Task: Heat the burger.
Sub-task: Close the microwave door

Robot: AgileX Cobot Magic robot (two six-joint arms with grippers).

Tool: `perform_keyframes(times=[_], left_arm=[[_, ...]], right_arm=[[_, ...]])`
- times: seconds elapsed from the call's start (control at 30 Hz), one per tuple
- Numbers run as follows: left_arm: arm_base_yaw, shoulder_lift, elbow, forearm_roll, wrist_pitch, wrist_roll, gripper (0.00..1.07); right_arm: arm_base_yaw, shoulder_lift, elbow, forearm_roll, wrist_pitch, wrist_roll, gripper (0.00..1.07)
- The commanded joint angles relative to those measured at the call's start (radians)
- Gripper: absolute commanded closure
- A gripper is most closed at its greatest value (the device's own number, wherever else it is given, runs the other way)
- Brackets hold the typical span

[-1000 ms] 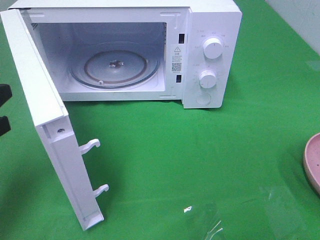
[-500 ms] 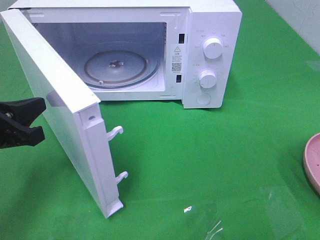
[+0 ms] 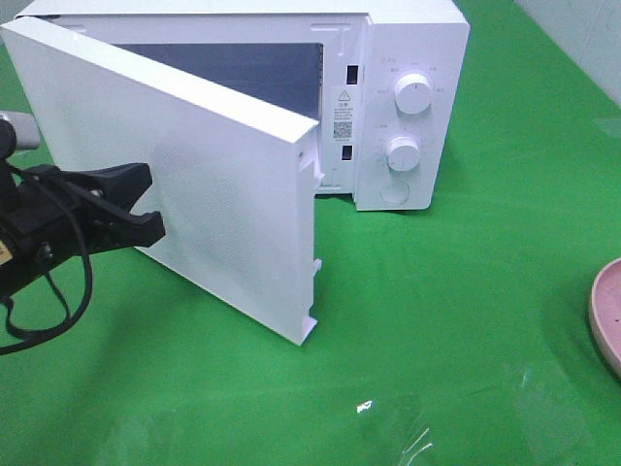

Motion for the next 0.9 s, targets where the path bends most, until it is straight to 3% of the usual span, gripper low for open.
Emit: perform_keyframes(times=[0.03, 0.13, 0.3, 0.53, 0.63, 0.7, 0.9], left_arm=[[-0.028, 0.02, -0.041, -0.053, -0.009, 0.002, 1.07], [-0.059, 0.044, -0.094, -0.091, 0.013, 0.004, 1.07], [-0.107, 0.089, -0.217, -0.156, 0.108, 0.088, 1.07], [-0.144, 0.135, -0.366, -0.252, 0.184, 0.163, 1.07], [-0.146, 0.152, -0.413, -0.267, 0.204, 0.163, 1.07], [-0.146, 0.193, -0.496, -0.268, 0.262, 0.163, 1.07], [-0.146, 0.234, -0.586, -0.271, 0.294, 0.163, 1.07]], right_arm=[[-0.003, -0.025, 0.004, 0.0, -0.013, -0.009, 0.33], [-0.003, -0.025, 0.004, 0.0, -0.013, -0.009, 0.33], [-0.003, -0.025, 0.004, 0.0, -0.013, -0.009, 0.34], [-0.003, -0.025, 0.004, 0.0, -0.013, -0.009, 0.33], [-0.003, -0.025, 0.004, 0.0, -0.013, -0.009, 0.33], [-0.003, -0.025, 0.004, 0.0, -0.013, -0.009, 0.33], [-0.003, -0.025, 0.004, 0.0, -0.013, -0.009, 0.34]])
